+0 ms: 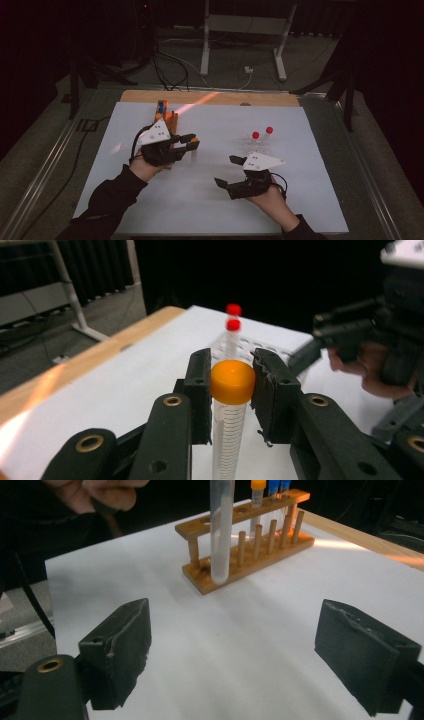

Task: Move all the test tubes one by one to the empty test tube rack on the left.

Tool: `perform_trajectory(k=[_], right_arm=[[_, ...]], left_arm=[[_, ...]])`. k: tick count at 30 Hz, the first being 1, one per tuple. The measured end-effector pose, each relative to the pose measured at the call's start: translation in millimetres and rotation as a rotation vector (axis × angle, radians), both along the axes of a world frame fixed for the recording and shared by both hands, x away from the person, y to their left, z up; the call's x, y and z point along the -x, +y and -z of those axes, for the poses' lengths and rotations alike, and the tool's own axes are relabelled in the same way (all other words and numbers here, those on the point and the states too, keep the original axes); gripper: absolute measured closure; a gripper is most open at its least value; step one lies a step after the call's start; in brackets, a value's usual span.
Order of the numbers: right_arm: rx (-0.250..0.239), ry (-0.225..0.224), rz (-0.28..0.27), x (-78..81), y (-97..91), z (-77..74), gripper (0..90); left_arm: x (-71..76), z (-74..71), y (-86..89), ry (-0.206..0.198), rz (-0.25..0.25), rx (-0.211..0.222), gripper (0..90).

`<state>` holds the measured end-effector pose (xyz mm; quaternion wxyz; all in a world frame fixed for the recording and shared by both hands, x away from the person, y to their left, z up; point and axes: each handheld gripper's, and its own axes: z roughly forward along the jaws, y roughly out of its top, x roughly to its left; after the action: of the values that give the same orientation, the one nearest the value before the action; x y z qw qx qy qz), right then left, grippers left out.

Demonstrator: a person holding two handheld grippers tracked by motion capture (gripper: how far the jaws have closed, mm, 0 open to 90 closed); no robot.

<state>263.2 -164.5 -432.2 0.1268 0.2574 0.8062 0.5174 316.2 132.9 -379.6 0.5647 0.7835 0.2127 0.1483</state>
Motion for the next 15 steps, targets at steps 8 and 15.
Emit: perform_trajectory(k=[8, 15], right_arm=[[-0.028, 0.017, -0.023, -2.2, -6.0, -0.5, 6.7], [-0.048, 0.032, -0.02, -2.3, -6.8, -1.0, 1.4]], left_arm=[[-18.7, -21.8, 21.7, -0.036, -0.089, 0.024, 71.6], [-39.8, -24.3, 43.6, -0.034, -0.177, 0.036, 71.7]])
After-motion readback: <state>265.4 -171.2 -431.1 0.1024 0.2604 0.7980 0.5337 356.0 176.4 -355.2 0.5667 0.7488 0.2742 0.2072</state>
